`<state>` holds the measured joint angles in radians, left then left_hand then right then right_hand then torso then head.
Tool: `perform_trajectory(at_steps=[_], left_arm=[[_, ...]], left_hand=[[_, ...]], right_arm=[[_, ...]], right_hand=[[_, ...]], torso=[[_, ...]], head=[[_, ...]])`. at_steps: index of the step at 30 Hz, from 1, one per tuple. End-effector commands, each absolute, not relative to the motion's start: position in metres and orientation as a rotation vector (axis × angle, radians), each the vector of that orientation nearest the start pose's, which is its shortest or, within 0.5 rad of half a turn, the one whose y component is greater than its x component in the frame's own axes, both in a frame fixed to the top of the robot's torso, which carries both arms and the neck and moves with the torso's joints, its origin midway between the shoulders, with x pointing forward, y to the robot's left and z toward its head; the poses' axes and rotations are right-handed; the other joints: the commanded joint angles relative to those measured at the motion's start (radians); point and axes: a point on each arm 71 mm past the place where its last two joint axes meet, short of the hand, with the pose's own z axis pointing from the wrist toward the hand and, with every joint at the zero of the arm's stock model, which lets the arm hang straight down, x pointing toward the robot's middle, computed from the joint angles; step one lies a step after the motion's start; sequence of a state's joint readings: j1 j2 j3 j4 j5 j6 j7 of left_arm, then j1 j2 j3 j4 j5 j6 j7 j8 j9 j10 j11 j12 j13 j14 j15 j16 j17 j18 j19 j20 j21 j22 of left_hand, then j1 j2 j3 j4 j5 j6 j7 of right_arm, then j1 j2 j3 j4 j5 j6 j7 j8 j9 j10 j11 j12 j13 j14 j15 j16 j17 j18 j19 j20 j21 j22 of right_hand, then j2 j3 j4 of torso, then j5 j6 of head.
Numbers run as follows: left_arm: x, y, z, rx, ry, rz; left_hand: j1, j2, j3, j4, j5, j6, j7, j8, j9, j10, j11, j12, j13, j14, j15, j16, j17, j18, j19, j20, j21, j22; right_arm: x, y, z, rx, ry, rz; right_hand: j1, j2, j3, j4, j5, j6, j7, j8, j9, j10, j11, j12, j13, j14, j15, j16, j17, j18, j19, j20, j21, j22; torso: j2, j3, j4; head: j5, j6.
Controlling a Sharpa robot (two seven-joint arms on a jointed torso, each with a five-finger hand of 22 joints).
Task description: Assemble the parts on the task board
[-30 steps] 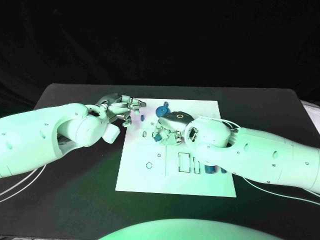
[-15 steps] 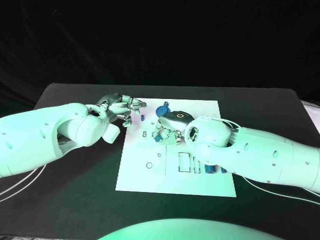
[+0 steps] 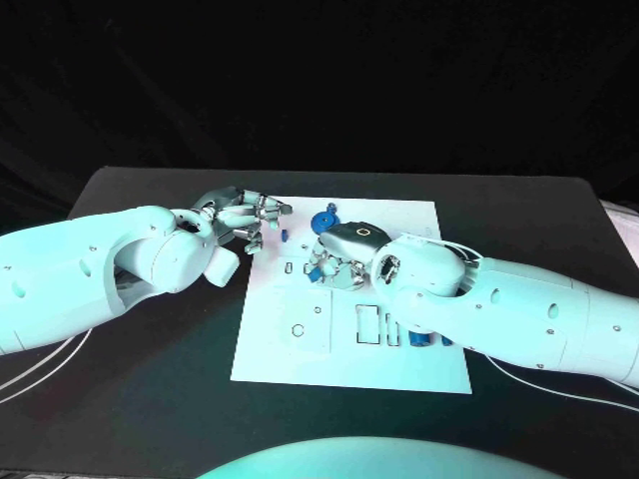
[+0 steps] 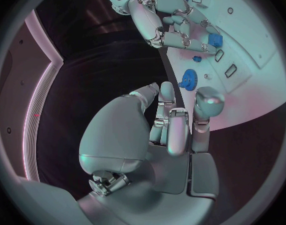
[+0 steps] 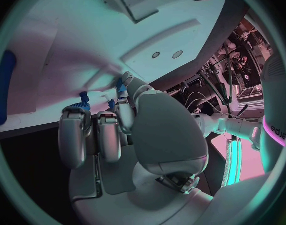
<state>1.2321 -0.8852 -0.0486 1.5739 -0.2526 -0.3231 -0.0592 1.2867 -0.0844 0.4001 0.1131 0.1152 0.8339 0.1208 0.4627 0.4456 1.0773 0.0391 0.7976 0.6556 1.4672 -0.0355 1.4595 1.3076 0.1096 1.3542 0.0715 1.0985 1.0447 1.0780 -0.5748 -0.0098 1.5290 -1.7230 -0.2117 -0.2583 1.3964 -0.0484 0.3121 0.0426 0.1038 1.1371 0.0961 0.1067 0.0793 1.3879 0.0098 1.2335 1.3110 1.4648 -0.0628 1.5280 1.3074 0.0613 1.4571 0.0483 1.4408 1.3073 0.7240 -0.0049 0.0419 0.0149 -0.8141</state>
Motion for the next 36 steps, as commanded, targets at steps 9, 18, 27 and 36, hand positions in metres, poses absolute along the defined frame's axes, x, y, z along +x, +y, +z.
perform_trajectory(at_steps=[9, 18, 27, 36], left_arm=[[0.479, 0.213, -0.188, -1.045, 1.844, -1.198], [0.476, 0.213, -0.189, -0.999, 1.877, -1.19], [0.471, 0.211, -0.197, -0.951, 1.919, -1.169], [0.464, 0.204, -0.203, -0.8, 1.979, -1.112]], left_hand=[[0.011, 0.001, -0.004, -0.006, -0.001, 0.007, 0.0, -0.003, -0.002, -0.001, -0.002, -0.004, -0.003, 0.048, 0.003, 0.004, 0.131, 0.007, 0.008, 0.001, 0.004, 0.001], [-0.002, -0.01, -0.029, -0.002, -0.003, 0.014, -0.001, -0.001, -0.01, 0.004, -0.002, 0.0, -0.011, 0.051, 0.003, 0.01, 0.138, 0.004, 0.015, 0.001, 0.014, 0.013], [-0.012, -0.027, -0.065, -0.001, -0.006, 0.029, -0.006, 0.001, -0.021, 0.011, -0.006, 0.005, -0.02, 0.059, 0.0, 0.025, 0.154, -0.001, 0.03, -0.001, 0.037, 0.04], [-0.009, -0.054, -0.132, -0.011, -0.007, 0.073, -0.021, 0.021, -0.03, 0.019, -0.017, 0.011, -0.035, 0.062, -0.008, 0.031, 0.16, -0.004, 0.037, -0.008, 0.05, 0.057]], right_arm=[[0.438, -0.071, -0.214, -0.355, 1.642, 0.755], [0.435, -0.081, -0.205, -0.328, 1.62, 0.75], [0.434, -0.088, -0.198, -0.318, 1.604, 0.73], [0.432, -0.091, -0.192, -0.314, 1.589, 0.708]], right_hand=[[-0.002, 0.025, 0.003, 0.001, 0.007, 0.035, -0.015, 0.019, 0.013, 0.001, -0.008, -0.007, -0.003, 0.093, -0.003, -0.001, 0.207, -0.007, -0.001, -0.008, 0.002, 0.007], [-0.01, 0.023, 0.003, 0.002, 0.011, 0.035, -0.015, 0.02, 0.013, 0.0, -0.007, -0.01, -0.004, 0.092, -0.002, -0.002, 0.207, -0.007, -0.001, -0.007, 0.002, 0.007], [-0.014, 0.021, 0.002, 0.002, 0.012, 0.035, -0.014, 0.021, 0.013, -0.002, -0.007, -0.014, -0.006, 0.093, -0.002, -0.002, 0.207, -0.007, -0.001, -0.007, 0.001, 0.006], [-0.017, 0.02, 0.002, 0.003, 0.013, 0.035, -0.014, 0.021, 0.013, -0.003, -0.007, -0.017, -0.009, 0.092, -0.002, -0.002, 0.207, -0.007, -0.001, -0.007, 0.001, 0.006]], torso=[[-0.001, -0.0001, -0.0008], [-0.002, -0.0001, -0.0009], [0.0, 0.0003, -0.0008], [0.001, -0.0001, 0.0002]], head=[[0.001, 0.005], [0.001, 0.011], [-0.003, 0.018], [-0.004, 0.022]])
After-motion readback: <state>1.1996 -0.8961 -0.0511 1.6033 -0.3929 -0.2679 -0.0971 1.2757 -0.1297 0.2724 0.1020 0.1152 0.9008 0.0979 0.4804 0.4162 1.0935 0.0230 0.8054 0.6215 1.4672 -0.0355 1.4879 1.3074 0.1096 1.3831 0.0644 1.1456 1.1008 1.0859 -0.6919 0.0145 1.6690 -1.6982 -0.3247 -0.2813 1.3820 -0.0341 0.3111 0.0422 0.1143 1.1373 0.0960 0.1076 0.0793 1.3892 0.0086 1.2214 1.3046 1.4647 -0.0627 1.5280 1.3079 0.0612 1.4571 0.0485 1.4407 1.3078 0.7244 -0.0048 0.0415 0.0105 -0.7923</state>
